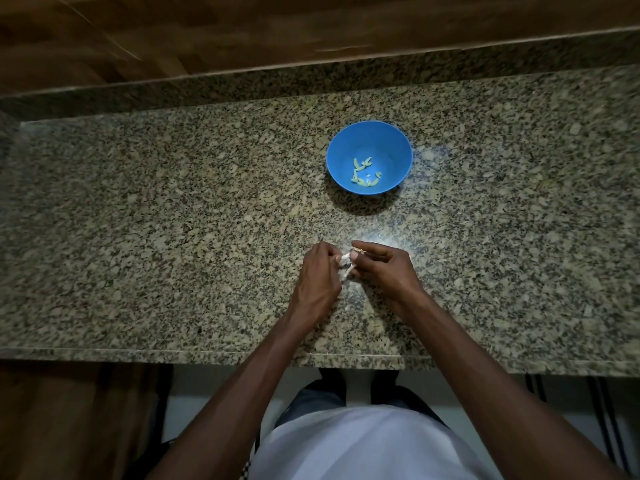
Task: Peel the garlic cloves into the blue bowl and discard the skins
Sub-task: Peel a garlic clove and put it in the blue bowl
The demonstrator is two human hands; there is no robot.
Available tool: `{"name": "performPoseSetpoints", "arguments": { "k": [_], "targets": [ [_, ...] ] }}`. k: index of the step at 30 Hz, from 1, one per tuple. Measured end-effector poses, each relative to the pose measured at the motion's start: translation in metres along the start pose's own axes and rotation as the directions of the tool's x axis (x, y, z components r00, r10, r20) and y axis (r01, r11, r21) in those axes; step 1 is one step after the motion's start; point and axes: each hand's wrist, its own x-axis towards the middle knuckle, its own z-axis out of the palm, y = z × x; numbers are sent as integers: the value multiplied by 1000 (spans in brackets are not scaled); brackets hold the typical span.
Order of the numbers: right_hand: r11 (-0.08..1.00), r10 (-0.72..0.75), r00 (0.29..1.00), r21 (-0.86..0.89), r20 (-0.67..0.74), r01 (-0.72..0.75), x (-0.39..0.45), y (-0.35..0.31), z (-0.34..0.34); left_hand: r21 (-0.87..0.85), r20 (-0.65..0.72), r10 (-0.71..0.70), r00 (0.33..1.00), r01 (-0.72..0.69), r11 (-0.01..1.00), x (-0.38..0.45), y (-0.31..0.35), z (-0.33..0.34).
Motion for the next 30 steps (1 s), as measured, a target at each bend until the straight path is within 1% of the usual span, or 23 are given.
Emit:
{"name": "performPoseSetpoints", "arguments": {
  "k": [2,3,6,9,11,12,14,16,17,18,19,20,21,22,24,27,30],
  "targets": [
    [980,-75,996,-186,-41,66,2,6,-7,-31,-20,-44,999,43,999,1,-3,-1],
    [949,-121,991,-300,-52,100,3,7,-11,-55,-28,-72,997,71,996,2,-5,-2],
    [795,-250,968,-574,-14,197,5,-1,-16,-220,2,-240,971,234,947,2,-5,-8],
    [655,-365,929,-692,63,305,7,-13,-14,-436,66,-359,931,350,829,0,-9,-11],
    [603,-378,921,-731,92,321,8,-16,-14,-549,79,-392,916,368,750,-3,-9,-12],
    [597,-371,924,-738,94,315,8,-16,-15,-589,77,-401,913,366,720,-4,-9,-13],
    [626,-386,921,-716,58,308,6,-14,-21,-642,71,-406,911,354,680,-5,-7,-14],
    [651,-420,908,-699,-8,295,2,-13,-30,-680,64,-403,913,335,652,-4,-3,-14],
    [673,-414,909,-686,-41,276,-2,-12,-33,-693,64,-395,916,326,643,-4,-2,-13],
    [722,-379,923,-643,-62,254,-5,-11,-35,-701,69,-383,921,318,638,-4,1,-12],
    [800,-312,948,-556,-63,226,-9,-10,-36,-705,75,-368,927,310,638,-4,4,-10],
    [884,-227,973,-429,-41,188,-13,-9,-35,-706,82,-353,932,304,640,-4,7,-8],
    [947,-148,989,-290,-2,141,-17,-8,-34,-706,90,-342,935,302,640,-3,10,-5],
    [979,-97,995,-176,34,101,-20,-7,-31,-709,96,-334,938,300,638,-3,13,-3],
    [996,-73,996,-56,55,76,-22,-5,-26,-725,107,-327,939,299,621,-3,18,2],
    [996,-90,996,2,17,90,-22,-6,-23,-734,101,-318,943,286,616,-2,23,5],
    [996,-50,999,77,-7,50,-22,-10,-23,-724,80,-290,954,256,641,-1,24,6]
  ]
}}
